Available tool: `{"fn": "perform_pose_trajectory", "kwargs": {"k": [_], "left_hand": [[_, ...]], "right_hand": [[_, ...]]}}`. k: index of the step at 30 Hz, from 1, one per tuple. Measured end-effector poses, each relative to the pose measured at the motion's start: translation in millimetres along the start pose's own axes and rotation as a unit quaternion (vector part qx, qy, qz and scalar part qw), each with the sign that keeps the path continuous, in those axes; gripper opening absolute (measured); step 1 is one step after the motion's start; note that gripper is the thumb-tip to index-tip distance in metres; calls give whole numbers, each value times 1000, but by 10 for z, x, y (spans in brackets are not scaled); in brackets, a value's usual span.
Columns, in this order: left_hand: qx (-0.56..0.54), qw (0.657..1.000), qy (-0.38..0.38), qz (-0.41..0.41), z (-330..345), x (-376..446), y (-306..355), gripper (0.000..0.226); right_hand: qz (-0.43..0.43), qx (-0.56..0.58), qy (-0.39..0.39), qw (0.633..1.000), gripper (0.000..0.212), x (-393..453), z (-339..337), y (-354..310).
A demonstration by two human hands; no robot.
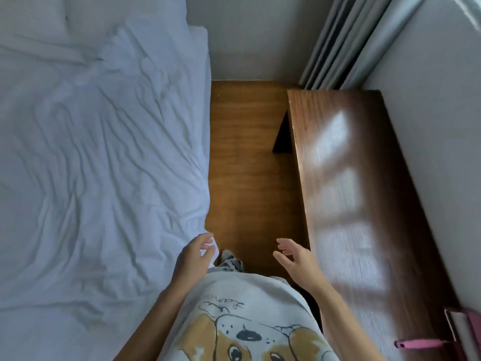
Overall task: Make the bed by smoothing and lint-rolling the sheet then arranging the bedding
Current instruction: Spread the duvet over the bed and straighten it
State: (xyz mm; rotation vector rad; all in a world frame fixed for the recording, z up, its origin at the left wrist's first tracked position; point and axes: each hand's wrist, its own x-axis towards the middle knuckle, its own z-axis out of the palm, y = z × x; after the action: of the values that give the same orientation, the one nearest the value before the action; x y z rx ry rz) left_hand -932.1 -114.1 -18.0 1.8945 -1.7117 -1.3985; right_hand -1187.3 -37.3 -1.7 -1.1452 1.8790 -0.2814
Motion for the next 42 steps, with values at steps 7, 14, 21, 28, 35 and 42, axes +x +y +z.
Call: {"fn": "perform_pose_trajectory", "kwargs": {"k": [7,14,21,28,35,42], "left_hand": [[41,997,41,44,-706,1458,730,27],[14,996,80,-31,-897,2791,1078,27],[-75,969,166,-164,-1058,3976,1726,29],[-156,926,253,-234,-1310,4874,2220,27],[-206,897,287,-267,-1734,6257,2277,28],[-191,894,257,-313,-2371,7542,2088,34]], "right_hand": [[-32,-10,-7,999,45,1322,-638,-843],[-76,-72,-73,992,45,3070,-1273,-1498],[-137,-149,-139,969,41,5035,-2327,-2566],[-203,-229,-174,936,37,6603,-2896,-3936],[-203,-294,-223,907,36,7731,-2566,-5026],[-191,-351,-279,873,41,8695,-2306,-5813]]}}
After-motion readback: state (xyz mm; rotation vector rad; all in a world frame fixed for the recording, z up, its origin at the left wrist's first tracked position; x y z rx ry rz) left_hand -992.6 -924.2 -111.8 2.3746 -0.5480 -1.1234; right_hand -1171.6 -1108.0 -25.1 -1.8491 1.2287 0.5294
